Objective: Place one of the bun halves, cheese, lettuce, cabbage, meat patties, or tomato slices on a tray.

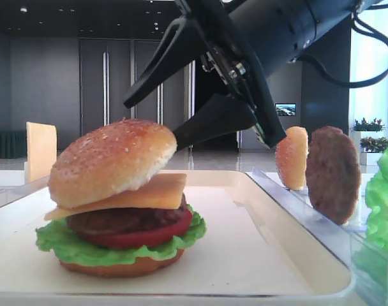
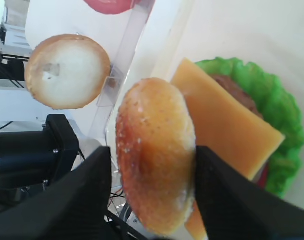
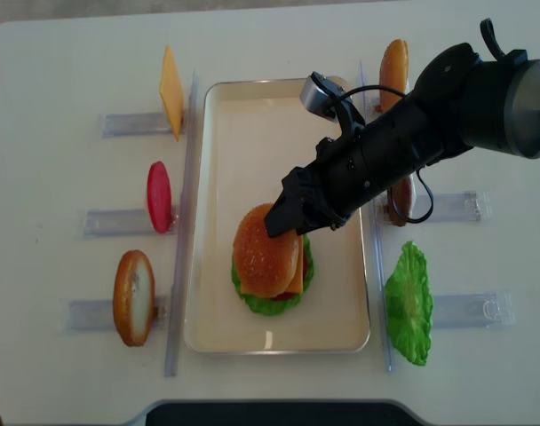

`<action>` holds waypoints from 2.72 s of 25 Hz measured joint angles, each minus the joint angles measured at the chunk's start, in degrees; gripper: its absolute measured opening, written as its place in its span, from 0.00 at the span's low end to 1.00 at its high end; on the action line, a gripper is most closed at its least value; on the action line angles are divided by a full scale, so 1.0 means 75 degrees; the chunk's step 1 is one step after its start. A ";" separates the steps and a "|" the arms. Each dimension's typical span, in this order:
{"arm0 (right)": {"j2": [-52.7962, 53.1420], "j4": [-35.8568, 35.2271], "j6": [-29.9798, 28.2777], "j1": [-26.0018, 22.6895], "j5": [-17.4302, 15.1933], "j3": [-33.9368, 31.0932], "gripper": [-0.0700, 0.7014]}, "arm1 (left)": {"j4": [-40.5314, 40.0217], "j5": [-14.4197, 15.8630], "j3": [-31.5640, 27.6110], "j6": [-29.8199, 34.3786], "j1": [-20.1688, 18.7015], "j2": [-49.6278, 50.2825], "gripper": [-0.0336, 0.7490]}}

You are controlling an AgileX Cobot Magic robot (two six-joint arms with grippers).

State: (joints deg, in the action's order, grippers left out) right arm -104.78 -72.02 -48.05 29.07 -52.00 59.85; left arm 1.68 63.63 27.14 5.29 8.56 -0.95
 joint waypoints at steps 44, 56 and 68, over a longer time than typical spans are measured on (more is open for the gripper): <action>0.3212 0.9153 0.6500 -0.3507 -0.2379 0.0932 0.58 | 0.0000 0.0000 0.0000 0.0000 0.0000 0.0000 0.16; 0.3222 0.9237 0.6476 -0.4894 -0.2395 0.0932 0.58 | 0.0000 0.0000 0.0000 0.0000 0.0000 0.0000 0.16; 0.4325 0.9231 0.6407 -0.4908 -0.2395 0.0750 0.58 | 0.0000 0.0000 0.0000 0.0000 0.0000 0.0000 0.16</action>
State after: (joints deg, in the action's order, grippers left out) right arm -72.35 -2.79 0.00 -7.75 -69.97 65.48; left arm 1.68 63.63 27.14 5.29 8.56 -0.95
